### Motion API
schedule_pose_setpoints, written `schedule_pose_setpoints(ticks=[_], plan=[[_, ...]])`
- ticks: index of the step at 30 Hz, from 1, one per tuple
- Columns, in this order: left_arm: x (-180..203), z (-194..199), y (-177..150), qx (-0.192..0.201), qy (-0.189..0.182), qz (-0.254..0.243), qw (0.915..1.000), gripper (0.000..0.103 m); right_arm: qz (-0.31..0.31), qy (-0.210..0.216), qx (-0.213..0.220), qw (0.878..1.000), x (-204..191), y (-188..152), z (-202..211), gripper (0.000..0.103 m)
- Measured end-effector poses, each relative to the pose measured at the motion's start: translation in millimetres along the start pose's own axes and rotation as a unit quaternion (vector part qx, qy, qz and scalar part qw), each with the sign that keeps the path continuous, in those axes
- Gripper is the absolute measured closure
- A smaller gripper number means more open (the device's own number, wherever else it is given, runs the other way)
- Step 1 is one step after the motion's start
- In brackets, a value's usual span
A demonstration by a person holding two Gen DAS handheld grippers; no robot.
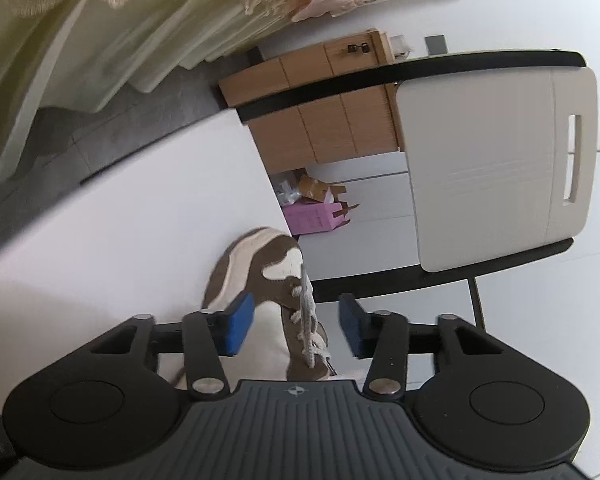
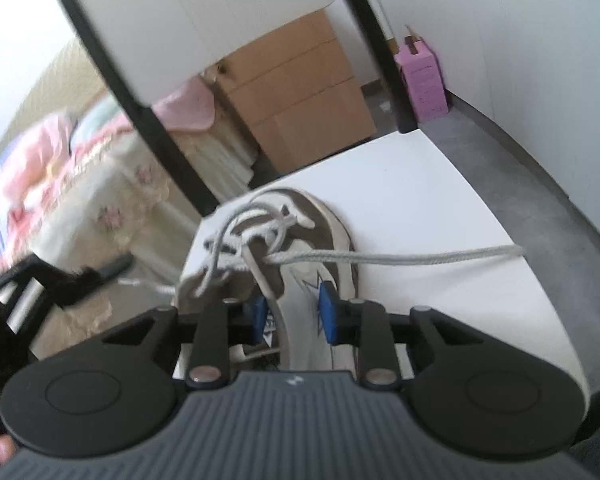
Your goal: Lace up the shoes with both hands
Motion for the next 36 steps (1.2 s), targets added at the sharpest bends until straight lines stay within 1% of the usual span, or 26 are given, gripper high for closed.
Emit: schedule_pose_setpoints(ticks=[1, 2, 3, 4, 5, 7, 10, 14, 17, 20, 21, 22, 23, 25, 26, 27, 29, 31, 32, 33, 34, 36], plan=[[2, -3, -3, 0.001, 0.001, -0.001, 1.0000, 0.061, 0.003, -0.003, 0.009, 1.000, 0, 0, 0, 0.079], [3, -5, -6, 0.003, 0.003, -0.003, 1.0000, 0.070, 0.009, -0.008, 0.016, 1.000, -1, 1, 1, 0.081], [4, -6, -8, 0.006, 0.005, -0.003, 1.0000, 0.085, 0.012, -0.013, 0.023, 1.000, -1, 2, 1, 0.083], [4, -6, -9, 0.012, 0.005, -0.001, 0.9999, 0.095, 0.010, -0.016, 0.028, 0.999, 0, 3, 2, 0.084], [5, -4, -8, 0.024, 0.007, 0.001, 0.9997, 0.101, 0.007, -0.018, 0.033, 0.999, 1, 3, 3, 0.085], [5, 1, -6, 0.046, 0.021, -0.004, 0.9987, 0.101, 0.001, -0.022, 0.041, 0.999, 4, 4, 3, 0.086], [7, 8, 0, 0.066, 0.035, -0.015, 0.9971, 0.101, -0.003, -0.030, 0.043, 0.999, 6, 7, 5, 0.088], [13, 22, 23, 0.098, 0.055, -0.033, 0.9931, 0.101, -0.023, -0.035, 0.048, 0.998, 15, 8, 6, 0.088], [23, 28, 36, 0.100, 0.080, -0.071, 0.9892, 0.101, -0.014, -0.032, 0.046, 0.998, 13, 8, 4, 0.088], [32, 25, 35, 0.078, 0.102, -0.126, 0.9837, 0.100, 0.010, -0.032, 0.042, 0.999, 7, 8, 2, 0.088], [34, 24, 33, 0.071, 0.110, -0.143, 0.9810, 0.100, 0.013, -0.030, 0.039, 0.999, 7, 9, 2, 0.087], [35, 24, 32, 0.069, 0.120, -0.160, 0.9774, 0.099, 0.012, -0.024, 0.035, 0.999, 8, 9, 1, 0.085], [34, 24, 31, 0.067, 0.131, -0.172, 0.9741, 0.097, 0.010, -0.016, 0.032, 0.999, 9, 9, 2, 0.084], [30, 26, 31, 0.069, 0.148, -0.183, 0.9694, 0.063, 0.006, 0.000, 0.024, 1.000, 11, 10, 2, 0.082], [28, 29, 32, 0.075, 0.153, -0.183, 0.9682, 0.034, 0.005, 0.007, 0.021, 1.000, 12, 10, 3, 0.082], [27, 32, 33, 0.084, 0.152, -0.187, 0.9669, 0.030, 0.003, 0.013, 0.017, 1.000, 13, 10, 5, 0.081], [29, 38, 29, 0.089, 0.148, -0.217, 0.9610, 0.029, 0.002, 0.028, 0.005, 1.000, 14, 9, 8, 0.077], [29, 39, 19, 0.083, 0.161, -0.256, 0.9497, 0.029, 0.012, 0.034, -0.003, 0.999, 14, 7, 14, 0.076], [31, 37, 10, 0.075, 0.159, -0.281, 0.9434, 0.029, 0.020, 0.034, -0.007, 0.999, 14, 6, 16, 0.076], [35, 36, -1, 0.063, 0.155, -0.312, 0.9352, 0.029, 0.029, 0.030, -0.008, 0.999, 15, 6, 18, 0.076], [38, 32, -14, 0.049, 0.154, -0.345, 0.9247, 0.029, 0.036, 0.028, -0.008, 0.999, 15, 6, 19, 0.076], [43, 21, -40, 0.018, 0.155, -0.409, 0.8991, 0.030, 0.046, 0.031, -0.009, 0.998, 15, 7, 18, 0.076]])
Point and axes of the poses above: each gripper's, at about its wrist camera, not at the fingertips, and z roughly against the way its jaws point, x to its right, y to its top, the point moved 10 cm from there along -z, roughly the way its jaws point, and after that the axes turned 10 degrees about z, right-handed, at the moved point
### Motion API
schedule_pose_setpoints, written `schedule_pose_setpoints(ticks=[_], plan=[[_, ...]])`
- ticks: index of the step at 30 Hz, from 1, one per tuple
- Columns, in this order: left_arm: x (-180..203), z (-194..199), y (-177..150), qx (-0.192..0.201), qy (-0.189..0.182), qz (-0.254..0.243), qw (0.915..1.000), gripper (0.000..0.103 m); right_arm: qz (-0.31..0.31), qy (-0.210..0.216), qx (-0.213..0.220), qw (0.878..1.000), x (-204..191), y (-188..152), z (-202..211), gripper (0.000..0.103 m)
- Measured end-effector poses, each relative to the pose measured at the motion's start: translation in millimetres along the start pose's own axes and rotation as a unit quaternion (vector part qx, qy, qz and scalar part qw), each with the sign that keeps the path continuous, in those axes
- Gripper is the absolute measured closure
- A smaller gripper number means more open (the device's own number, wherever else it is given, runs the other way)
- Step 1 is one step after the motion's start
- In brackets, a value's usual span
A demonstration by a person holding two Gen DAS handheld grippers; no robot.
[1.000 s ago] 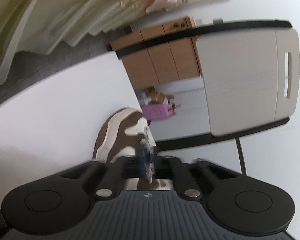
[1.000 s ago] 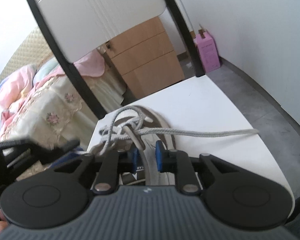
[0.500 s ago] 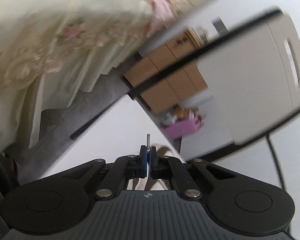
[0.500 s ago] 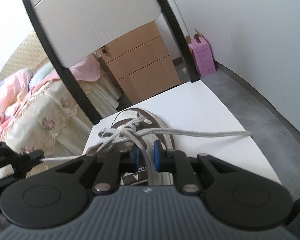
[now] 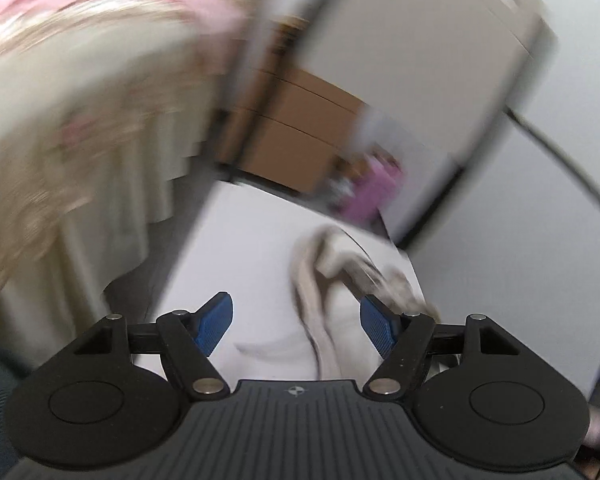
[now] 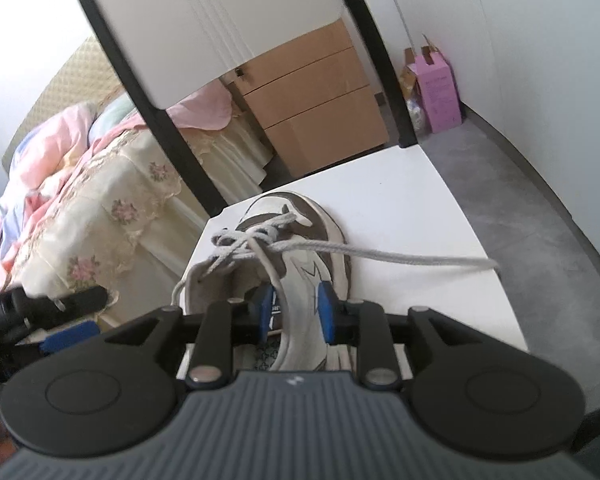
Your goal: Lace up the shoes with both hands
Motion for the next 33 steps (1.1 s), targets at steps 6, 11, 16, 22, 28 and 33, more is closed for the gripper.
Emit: schedule_pose_setpoints(ticks=[6, 11, 16, 22, 28, 33], plan=[[33, -26, -23, -0.031, -0.021, -0.053, 0.9979, 0.043, 0.002, 0.011, 0.001, 1.000, -3, 1, -4, 0.085], [31, -43, -28, -0.034, 0.010, -0.074, 0.9966, 0.072, -0.006, 0.025, 0.002, 1.000, -3, 2, -6, 0.086], [35, -54, -25, -0.024, 0.010, -0.094, 0.9953, 0.085, 0.003, 0.025, 0.007, 1.000, -4, 5, -10, 0.087], [34, -67, -13, -0.026, 0.013, -0.084, 0.9961, 0.085, 0.011, 0.020, 0.012, 1.000, -4, 15, -25, 0.088], [33, -72, -6, -0.027, 0.006, -0.073, 0.9969, 0.085, 0.031, 0.002, 0.010, 0.999, -5, 23, -32, 0.088], [37, -56, 3, -0.027, 0.011, -0.063, 0.9976, 0.075, 0.038, 0.002, 0.023, 0.999, -9, 29, -10, 0.087]])
Point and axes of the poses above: each gripper's, at about its wrist camera, not at the fingertips, and z roughly against the way its jaws point, x to its right, y to its top, the point moved 10 cm from there along -z, roughly the way its jaws point, and after that the axes turned 10 degrees about z, right-handed, at the moved point
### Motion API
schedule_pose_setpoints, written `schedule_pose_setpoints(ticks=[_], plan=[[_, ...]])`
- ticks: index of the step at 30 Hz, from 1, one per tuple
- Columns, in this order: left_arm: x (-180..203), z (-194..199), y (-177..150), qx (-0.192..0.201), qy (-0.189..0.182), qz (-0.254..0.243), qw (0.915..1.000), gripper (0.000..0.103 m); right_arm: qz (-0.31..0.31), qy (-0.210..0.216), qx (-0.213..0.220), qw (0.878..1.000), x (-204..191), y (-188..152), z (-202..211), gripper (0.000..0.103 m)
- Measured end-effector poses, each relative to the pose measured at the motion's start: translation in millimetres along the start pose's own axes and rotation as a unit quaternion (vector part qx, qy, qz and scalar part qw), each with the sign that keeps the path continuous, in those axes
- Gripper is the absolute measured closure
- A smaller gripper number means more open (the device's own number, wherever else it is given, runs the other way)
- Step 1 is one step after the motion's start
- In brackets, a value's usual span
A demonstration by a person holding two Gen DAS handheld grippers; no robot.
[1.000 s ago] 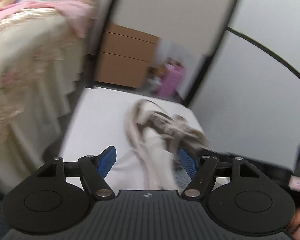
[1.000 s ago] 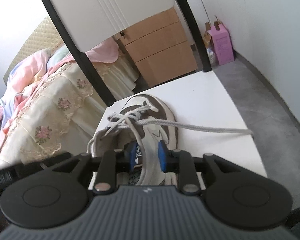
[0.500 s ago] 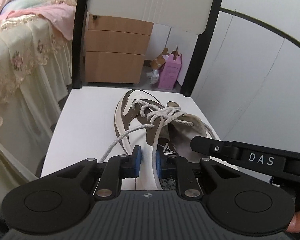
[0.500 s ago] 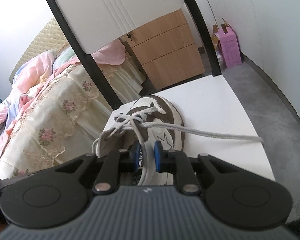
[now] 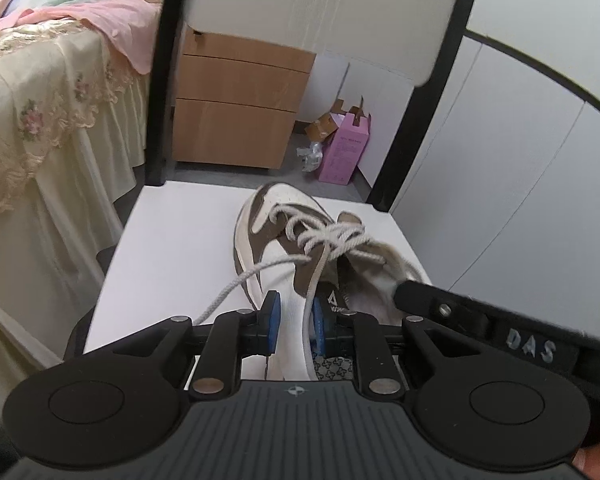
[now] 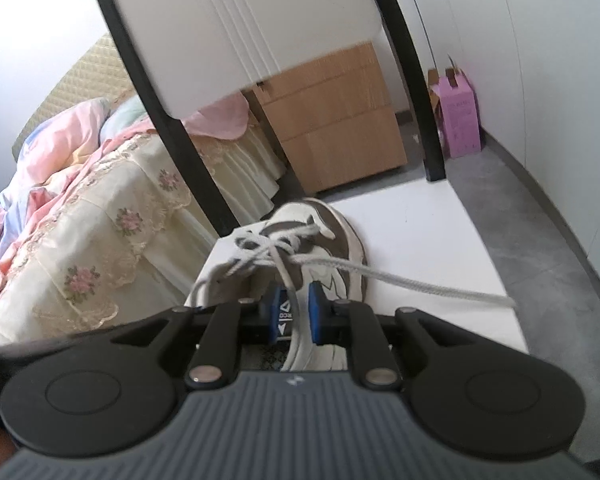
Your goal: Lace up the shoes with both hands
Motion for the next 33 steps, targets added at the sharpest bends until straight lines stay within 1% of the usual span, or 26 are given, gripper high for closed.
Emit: schedule_pose_setpoints(ticks=[1, 2, 3, 5, 6, 7, 9, 13, 14, 17, 19, 20, 21, 22, 23, 27, 30, 31, 32, 33], plan=[[2, 7, 3, 0.003, -0.001, -0.002, 1.0000, 0.070, 0.004, -0.002, 0.002, 1.000, -2, 1, 7, 0.087], [6, 16, 6, 0.009, 0.000, -0.008, 0.9999, 0.057, 0.008, -0.007, 0.007, 1.000, -3, 3, 14, 0.087], [9, 26, 9, 0.017, 0.004, -0.016, 0.9997, 0.049, 0.013, -0.013, 0.014, 1.000, -5, 6, 23, 0.087], [14, 46, 14, 0.028, 0.008, -0.024, 0.9993, 0.046, 0.021, -0.024, 0.028, 0.999, -8, 11, 42, 0.085], [16, 56, 17, 0.032, 0.008, -0.025, 0.9991, 0.041, 0.023, -0.025, 0.032, 0.999, -11, 14, 52, 0.085], [19, 66, 20, 0.037, 0.008, -0.025, 0.9990, 0.038, 0.022, -0.027, 0.035, 0.999, -13, 17, 62, 0.085], [21, 90, 26, 0.056, 0.009, -0.023, 0.9981, 0.029, 0.022, -0.028, 0.047, 0.998, -19, 25, 84, 0.085], [24, 135, 32, 0.092, 0.017, -0.029, 0.9952, 0.021, 0.035, -0.028, 0.066, 0.997, -35, 40, 129, 0.085], [25, 146, 32, 0.097, 0.017, -0.030, 0.9947, 0.016, 0.036, -0.027, 0.068, 0.997, -38, 42, 139, 0.085], [28, 177, 30, 0.107, 0.016, -0.037, 0.9934, 0.015, 0.040, -0.018, 0.066, 0.997, -50, 43, 165, 0.085], [31, 198, 30, 0.113, 0.019, -0.049, 0.9922, 0.012, 0.043, -0.015, 0.064, 0.997, -57, 42, 182, 0.085], [33, 209, 29, 0.117, 0.018, -0.057, 0.9913, 0.010, 0.044, -0.014, 0.064, 0.997, -61, 41, 190, 0.079], [36, 219, 27, 0.120, 0.016, -0.066, 0.9905, 0.010, 0.043, -0.014, 0.064, 0.997, -64, 39, 198, 0.076], [38, 230, 25, 0.123, 0.014, -0.074, 0.9895, 0.010, 0.044, -0.014, 0.066, 0.997, -67, 38, 206, 0.070], [38, 240, 23, 0.128, 0.014, -0.080, 0.9885, 0.009, 0.044, -0.015, 0.068, 0.997, -70, 36, 213, 0.067], [35, 271, 12, 0.142, 0.018, -0.086, 0.9859, 0.005, 0.044, -0.024, 0.075, 0.996, -75, 28, 231, 0.064], [32, 279, -1, 0.139, 0.019, -0.080, 0.9868, 0.005, 0.037, -0.032, 0.075, 0.996, -73, 22, 239, 0.062], [30, 279, -6, 0.134, 0.019, -0.074, 0.9880, 0.005, 0.040, -0.036, 0.076, 0.996, -73, 21, 241, 0.058], [29, 279, -11, 0.130, 0.019, -0.070, 0.9889, 0.005, 0.043, -0.041, 0.076, 0.995, -74, 19, 243, 0.050], [29, 278, -14, 0.127, 0.020, -0.074, 0.9889, 0.005, 0.047, -0.045, 0.076, 0.995, -74, 17, 245, 0.047]])
Point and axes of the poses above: each gripper's, at about its wrist camera, not at the fingertips, and z roughly against the way its jaws point, x to its right, y to its top, the point moved 10 cm from there along -z, roughly the way its jaws point, and after that the axes turned 10 degrees about z, right-handed, at the moved point
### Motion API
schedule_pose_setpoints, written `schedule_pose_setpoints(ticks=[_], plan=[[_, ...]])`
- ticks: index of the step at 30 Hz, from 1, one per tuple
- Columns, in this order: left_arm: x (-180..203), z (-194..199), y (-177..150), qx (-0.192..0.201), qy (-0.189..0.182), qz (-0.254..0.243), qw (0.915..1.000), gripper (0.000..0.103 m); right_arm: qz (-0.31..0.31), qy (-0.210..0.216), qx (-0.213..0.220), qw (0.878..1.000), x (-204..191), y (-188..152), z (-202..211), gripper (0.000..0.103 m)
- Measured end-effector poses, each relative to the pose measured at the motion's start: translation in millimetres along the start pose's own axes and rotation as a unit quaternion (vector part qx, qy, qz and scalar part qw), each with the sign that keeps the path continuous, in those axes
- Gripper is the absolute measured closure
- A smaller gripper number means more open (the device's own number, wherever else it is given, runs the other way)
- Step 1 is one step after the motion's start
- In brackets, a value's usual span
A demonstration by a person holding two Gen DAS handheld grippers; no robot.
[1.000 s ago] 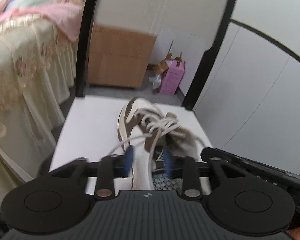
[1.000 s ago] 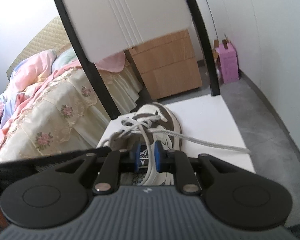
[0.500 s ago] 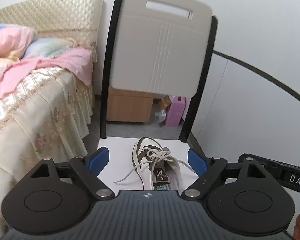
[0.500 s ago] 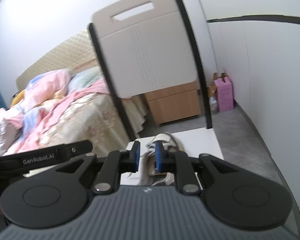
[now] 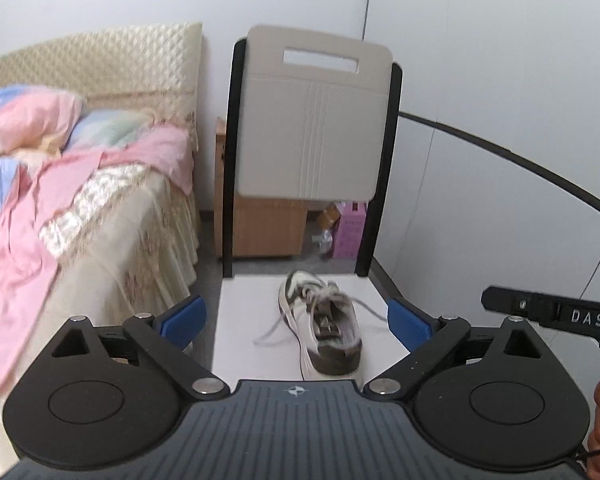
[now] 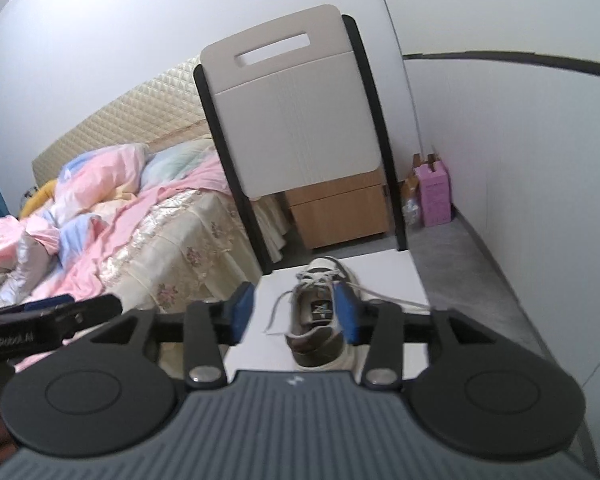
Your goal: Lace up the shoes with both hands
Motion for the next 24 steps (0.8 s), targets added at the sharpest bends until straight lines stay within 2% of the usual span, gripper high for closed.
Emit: schedule_pose_setpoints(ticks=[2, 7, 10, 12, 13, 20, 22, 24], plan=[[1, 0, -5, -0.002, 0.004, -0.014, 0.9999, 0.005, 0.007, -0.002, 0.002, 1.000, -1, -2, 3, 0.038], [2, -5, -7, 0.005, 0.014, -0.024, 0.9996, 0.004, 0.040, -0.008, 0.003, 0.999, -6, -4, 5, 0.030], [-1, -10, -7, 0.015, 0.024, -0.015, 0.9995, 0.004, 0.047, -0.008, 0.001, 0.999, -5, -5, -1, 0.028], [-3, -14, -6, 0.018, 0.032, -0.016, 0.9992, 0.004, 0.044, -0.015, -0.001, 0.999, -2, -7, -6, 0.023], [-4, -15, -6, 0.019, 0.035, -0.017, 0.9991, 0.003, 0.038, -0.017, 0.000, 0.999, 0, -8, -8, 0.016], [-3, -22, -10, 0.011, 0.032, -0.018, 0.9993, 0.001, 0.024, -0.022, -0.014, 0.999, 4, -20, -20, 0.008], [-3, -24, -8, 0.013, 0.033, -0.017, 0.9992, 0.001, 0.020, -0.029, -0.012, 0.999, 6, -20, -22, 0.000], [-5, -25, -7, 0.014, 0.036, -0.013, 0.9992, 0.001, 0.015, -0.033, -0.014, 0.999, 8, -21, -26, 0.000]])
Point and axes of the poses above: each gripper's, at about its wrist camera, not at the fingertips, and z roughly against the way its jaws point, x to its right, y to its top, the point moved 10 cm from there along -z, roughly the way its jaws point, and after that the axes turned 10 degrees about z, right-handed, at the moved point
